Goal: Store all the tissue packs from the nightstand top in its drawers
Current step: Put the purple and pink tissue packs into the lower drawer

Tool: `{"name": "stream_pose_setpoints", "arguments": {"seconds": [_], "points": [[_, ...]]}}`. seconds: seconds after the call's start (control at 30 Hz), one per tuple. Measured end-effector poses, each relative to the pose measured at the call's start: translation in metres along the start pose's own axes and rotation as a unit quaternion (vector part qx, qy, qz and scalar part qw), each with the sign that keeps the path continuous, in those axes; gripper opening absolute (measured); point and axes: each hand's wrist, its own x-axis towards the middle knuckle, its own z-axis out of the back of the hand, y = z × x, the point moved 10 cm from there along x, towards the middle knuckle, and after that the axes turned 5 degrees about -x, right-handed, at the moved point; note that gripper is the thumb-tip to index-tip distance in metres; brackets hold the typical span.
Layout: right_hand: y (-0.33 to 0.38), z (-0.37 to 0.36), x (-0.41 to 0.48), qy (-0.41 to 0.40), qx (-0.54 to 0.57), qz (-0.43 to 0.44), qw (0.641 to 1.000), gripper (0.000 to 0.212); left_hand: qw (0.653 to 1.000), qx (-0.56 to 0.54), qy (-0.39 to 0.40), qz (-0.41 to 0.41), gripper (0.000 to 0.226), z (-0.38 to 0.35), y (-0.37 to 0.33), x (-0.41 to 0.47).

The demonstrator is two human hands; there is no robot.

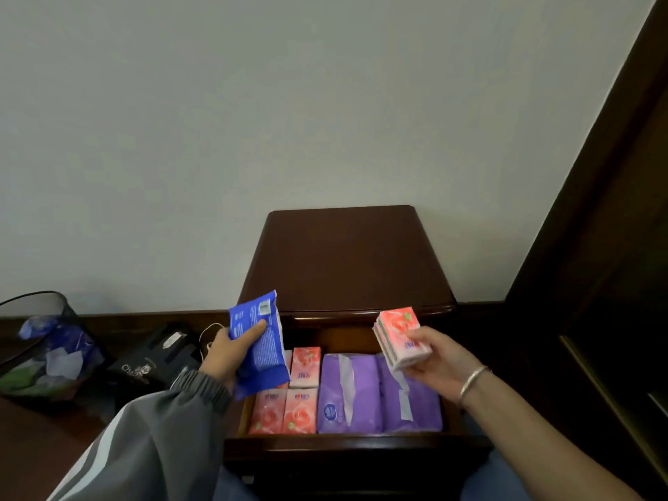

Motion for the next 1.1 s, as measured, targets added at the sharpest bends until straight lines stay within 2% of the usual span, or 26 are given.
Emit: {"name": "stream_pose_setpoints", "arguments": {"seconds": [0.1,0.27,0.47,0.53,0.63,0.67,0.87,1.1], "points": [[-0.024,0.01,0.0,-0.028,-0.061,-0.066,0.996,0.018,0.998,-0.029,0.041,0.048,0.04,-0.004,0.024,-0.013],[-0.058,-0.012,0.02,-0.029,-0.091,-0.118,0.988,0.009,0.996,-0.079,-0.046,-0.009,0.041,0.021,0.038,-0.013],[-0.079,-0.059,0.053,-0.031,-0.131,-0.136,0.981,0.012,0.994,-0.071,-0.08,-0.009,0.045,0.041,0.055,-0.003],[-0.08,-0.067,0.063,-0.054,-0.139,-0.118,0.982,0.008,0.994,-0.059,-0.086,-0.019,0.041,0.044,0.062,-0.001],[-0.075,-0.066,0.078,-0.111,-0.135,-0.061,0.983,0.037,0.994,-0.056,-0.091,-0.018,0.044,0.049,0.075,0.002],[-0.074,-0.067,0.081,-0.12,-0.13,-0.048,0.983,0.038,0.994,-0.052,-0.092,-0.024,0.045,0.05,0.076,0.004],[-0.074,-0.088,0.089,-0.125,-0.097,-0.003,0.987,0.006,0.996,-0.02,-0.076,-0.029,0.044,0.048,0.081,0.009],[-0.064,-0.063,0.081,-0.138,-0.113,0.007,0.984,0.012,0.997,-0.024,-0.057,-0.04,0.039,0.044,0.082,0.011]]}}
